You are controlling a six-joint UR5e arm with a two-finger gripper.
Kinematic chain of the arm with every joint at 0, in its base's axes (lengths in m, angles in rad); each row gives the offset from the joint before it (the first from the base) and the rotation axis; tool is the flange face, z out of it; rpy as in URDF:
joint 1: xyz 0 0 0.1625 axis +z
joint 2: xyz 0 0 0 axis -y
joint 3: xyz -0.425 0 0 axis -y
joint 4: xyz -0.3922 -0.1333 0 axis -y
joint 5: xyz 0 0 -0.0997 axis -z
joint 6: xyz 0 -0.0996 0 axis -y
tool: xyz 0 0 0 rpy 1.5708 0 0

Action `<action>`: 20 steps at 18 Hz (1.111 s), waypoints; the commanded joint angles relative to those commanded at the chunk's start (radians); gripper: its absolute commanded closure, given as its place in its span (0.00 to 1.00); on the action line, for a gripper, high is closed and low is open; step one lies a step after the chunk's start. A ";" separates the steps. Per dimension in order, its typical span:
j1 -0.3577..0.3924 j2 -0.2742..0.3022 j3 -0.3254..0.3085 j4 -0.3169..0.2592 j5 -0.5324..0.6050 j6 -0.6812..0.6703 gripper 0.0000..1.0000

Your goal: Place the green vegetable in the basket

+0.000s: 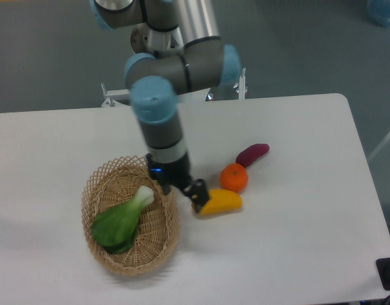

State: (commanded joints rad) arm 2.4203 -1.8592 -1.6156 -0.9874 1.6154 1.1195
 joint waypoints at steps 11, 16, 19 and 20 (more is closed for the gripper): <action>0.305 0.002 0.128 -0.220 -0.120 0.450 0.01; 0.355 0.003 0.134 -0.226 -0.150 0.531 0.01; 0.358 0.003 0.128 -0.226 -0.157 0.533 0.01; 0.358 0.008 0.126 -0.226 -0.157 0.533 0.01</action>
State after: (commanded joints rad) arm 2.7780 -1.8516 -1.4895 -1.2134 1.4588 1.6521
